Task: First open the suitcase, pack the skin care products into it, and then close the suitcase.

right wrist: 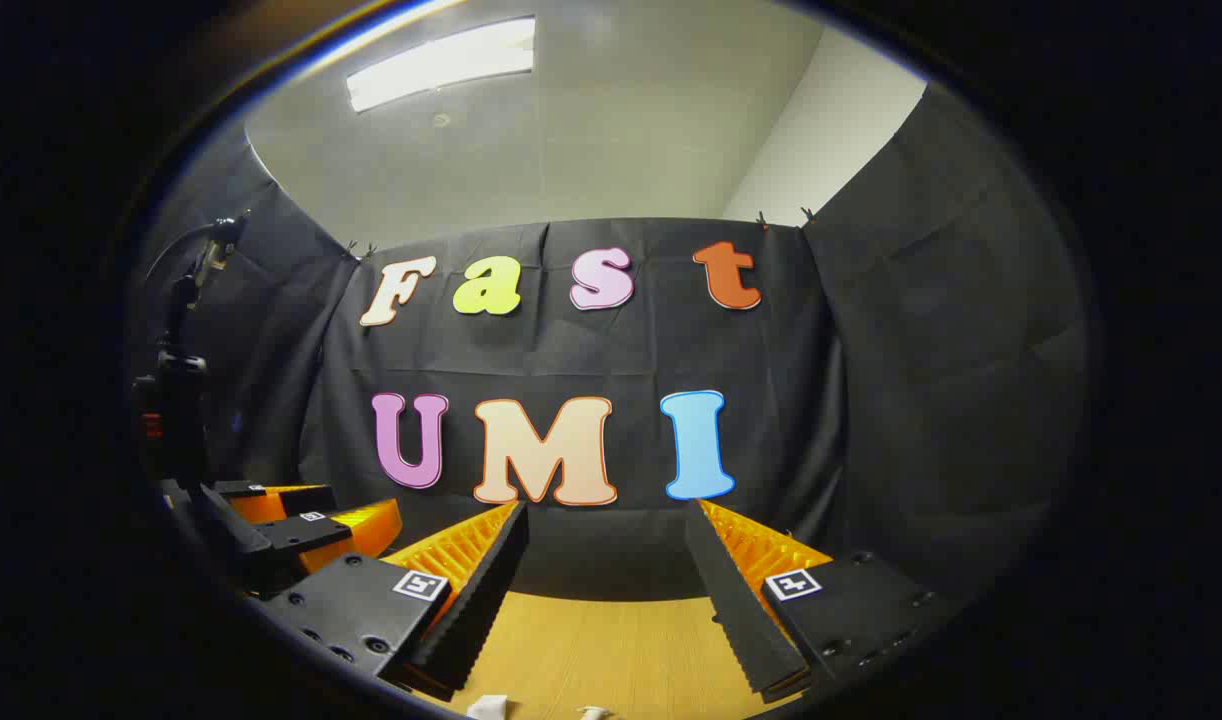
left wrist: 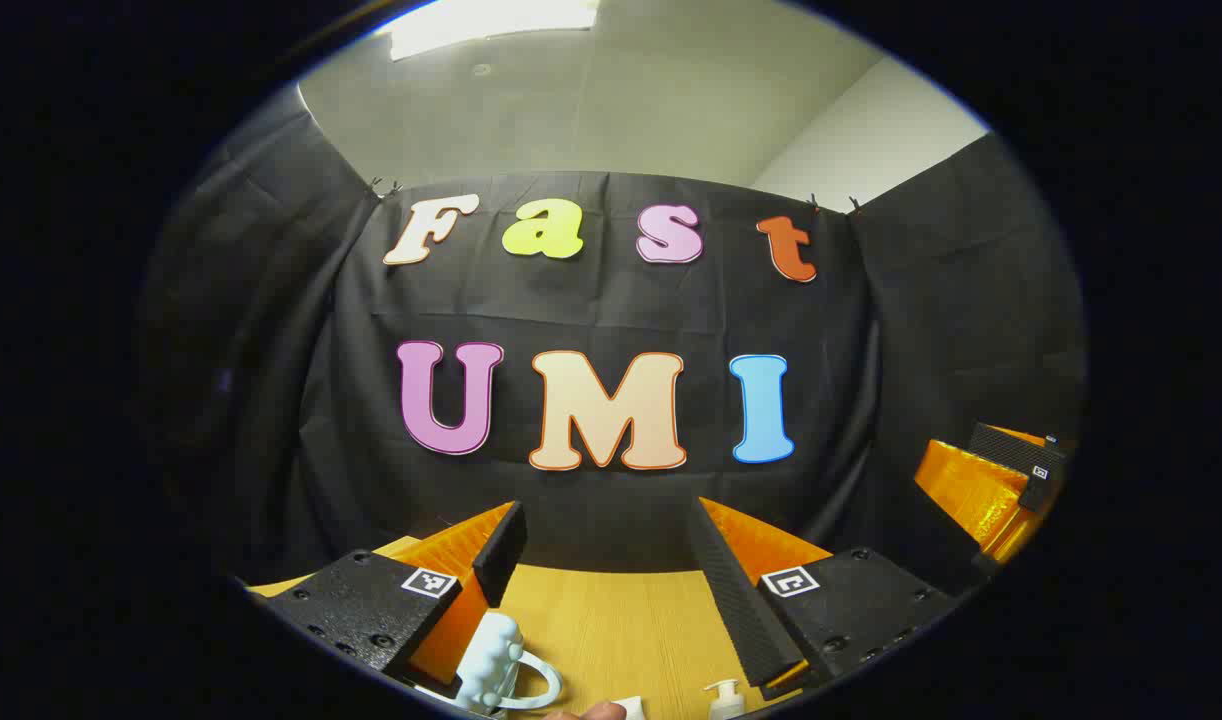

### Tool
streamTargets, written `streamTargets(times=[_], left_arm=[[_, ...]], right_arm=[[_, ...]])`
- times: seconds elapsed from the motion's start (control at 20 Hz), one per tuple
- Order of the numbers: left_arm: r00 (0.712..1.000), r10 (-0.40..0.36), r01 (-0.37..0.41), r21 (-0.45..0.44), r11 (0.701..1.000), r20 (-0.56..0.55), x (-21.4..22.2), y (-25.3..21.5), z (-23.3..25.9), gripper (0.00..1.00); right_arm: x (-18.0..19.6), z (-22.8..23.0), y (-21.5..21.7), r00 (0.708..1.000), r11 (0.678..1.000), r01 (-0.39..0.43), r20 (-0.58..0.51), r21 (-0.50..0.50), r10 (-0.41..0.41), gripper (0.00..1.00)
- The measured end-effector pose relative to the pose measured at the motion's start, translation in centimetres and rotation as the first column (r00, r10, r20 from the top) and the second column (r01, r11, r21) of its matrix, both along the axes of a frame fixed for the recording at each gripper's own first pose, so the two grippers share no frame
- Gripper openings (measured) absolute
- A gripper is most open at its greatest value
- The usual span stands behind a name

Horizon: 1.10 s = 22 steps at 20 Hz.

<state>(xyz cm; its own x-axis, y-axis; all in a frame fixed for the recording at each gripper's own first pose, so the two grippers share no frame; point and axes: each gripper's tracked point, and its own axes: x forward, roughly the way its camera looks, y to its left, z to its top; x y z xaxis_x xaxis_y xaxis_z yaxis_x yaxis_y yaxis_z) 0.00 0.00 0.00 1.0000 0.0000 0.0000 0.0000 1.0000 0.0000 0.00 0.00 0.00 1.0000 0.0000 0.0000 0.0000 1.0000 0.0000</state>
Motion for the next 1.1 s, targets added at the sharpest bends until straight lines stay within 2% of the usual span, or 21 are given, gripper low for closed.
streamTargets(times=[0.25, 0.4, 0.85, 1.0, 1.1], left_arm=[[0.997, 0.06, -0.062, 0.054, 0.997, 0.041, -0.4, 0.1, 0.3, 0.94], [0.997, 0.082, -0.082, 0.075, 0.994, 0.01, -1.0, 0.4, -1.4, 0.94], [0.986, -0.004, 0.015, 0.068, 0.998, -0.164, 0.1, 1.4, -7.9, 0.95], [0.967, -0.015, 0.034, 0.071, 0.997, -0.253, 0.3, 1.6, -11.4, 0.95], [0.94, -0.003, 0.036, 0.089, 0.995, -0.342, 0.3, 2.0, -14.9, 0.95]], right_arm=[[1.6, -0.8, 0.3, 0.996, 0.995, -0.086, 0.001, 0.042, 0.086, 0.99], [2.4, -2.4, 0.4, 0.994, 0.992, -0.106, -0.027, 0.062, 0.108, 0.99], [2.5, -4.5, -0.2, 0.997, 0.998, 0.009, -0.073, 0.057, -0.005, 0.99], [2.2, -5.7, -0.8, 0.994, 0.999, 0.025, -0.11, 0.037, -0.021, 0.99], [2.0, -6.4, -1.3, 0.99, 0.999, 0.041, -0.137, 0.025, -0.037, 0.99]])
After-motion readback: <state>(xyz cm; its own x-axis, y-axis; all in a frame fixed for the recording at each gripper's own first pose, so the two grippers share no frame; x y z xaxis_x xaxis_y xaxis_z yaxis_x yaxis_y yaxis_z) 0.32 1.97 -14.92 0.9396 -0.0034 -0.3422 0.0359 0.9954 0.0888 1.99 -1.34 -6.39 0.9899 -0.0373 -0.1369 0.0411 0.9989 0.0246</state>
